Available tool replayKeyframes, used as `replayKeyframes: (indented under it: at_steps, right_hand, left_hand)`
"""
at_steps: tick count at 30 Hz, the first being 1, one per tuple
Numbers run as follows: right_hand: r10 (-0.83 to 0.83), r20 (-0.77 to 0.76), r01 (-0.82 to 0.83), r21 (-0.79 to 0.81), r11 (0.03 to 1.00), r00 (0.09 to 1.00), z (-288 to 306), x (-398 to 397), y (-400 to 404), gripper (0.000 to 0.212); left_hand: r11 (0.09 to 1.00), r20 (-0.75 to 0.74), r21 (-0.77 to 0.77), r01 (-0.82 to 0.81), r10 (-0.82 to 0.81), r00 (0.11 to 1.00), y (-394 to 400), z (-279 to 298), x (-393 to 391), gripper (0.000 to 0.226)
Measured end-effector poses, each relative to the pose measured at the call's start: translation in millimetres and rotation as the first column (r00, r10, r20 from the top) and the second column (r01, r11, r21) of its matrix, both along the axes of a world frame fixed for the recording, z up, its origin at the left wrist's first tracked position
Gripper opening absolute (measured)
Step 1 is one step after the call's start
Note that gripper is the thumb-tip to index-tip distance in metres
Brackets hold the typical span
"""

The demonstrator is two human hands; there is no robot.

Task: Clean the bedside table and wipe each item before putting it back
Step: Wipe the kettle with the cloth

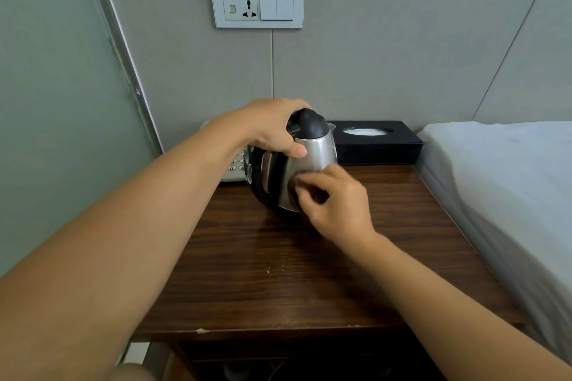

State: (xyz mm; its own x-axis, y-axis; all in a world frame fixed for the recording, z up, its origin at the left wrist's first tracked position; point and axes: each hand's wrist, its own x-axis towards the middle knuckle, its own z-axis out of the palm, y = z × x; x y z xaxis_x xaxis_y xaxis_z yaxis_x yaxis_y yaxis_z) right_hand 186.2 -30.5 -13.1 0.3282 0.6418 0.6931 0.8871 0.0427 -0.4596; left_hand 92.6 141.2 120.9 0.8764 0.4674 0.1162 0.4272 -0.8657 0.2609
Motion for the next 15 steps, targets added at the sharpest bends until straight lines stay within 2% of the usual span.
replayKeyframes:
  at_steps: [2, 4, 6, 8, 11, 13, 15]
  right_hand:
    - [0.056, 0.034, -0.049, -0.183, 0.982, 0.998, -21, -5, -6, 0.025]
    - [0.057, 0.030, -0.047, -0.264, 0.963, 0.998, -27, -7, -7, 0.024]
    - [0.013, 0.045, -0.003, -0.207, 0.978, 0.999, -16, -8, -3, 0.022]
    - [-0.041, 0.028, 0.043, -0.040, 0.998, 0.999, 3, -9, 2, 0.020]
    - [-0.076, -0.084, 0.085, 0.107, 0.991, 0.994, 17, -5, 8, 0.023]
    - [-0.057, -0.038, 0.059, 0.064, 0.996, 0.998, 2, -5, 4, 0.022]
    - [0.011, 0.024, -0.008, -0.107, 0.994, 1.000, -19, -6, -5, 0.021]
  left_hand:
    - [1.000, -0.006, -0.004, -0.004, 0.004, 1.000, 0, 0, -1, 0.079]
    - [1.000, -0.010, -0.006, 0.003, -0.003, 1.000, 1, 0, -1, 0.079]
    - [1.000, -0.016, 0.003, -0.003, 0.003, 1.000, 1, -1, 1, 0.079]
    - [1.000, -0.016, 0.012, -0.009, 0.009, 1.000, 1, -1, 2, 0.080]
    - [1.000, -0.015, -0.001, -0.004, 0.004, 1.000, 1, -1, 2, 0.079]
    - [1.000, -0.013, 0.001, -0.007, 0.007, 1.000, 2, -1, 2, 0.077]
    - [1.000, -0.015, 0.003, -0.011, 0.011, 1.000, 3, -1, 1, 0.077]
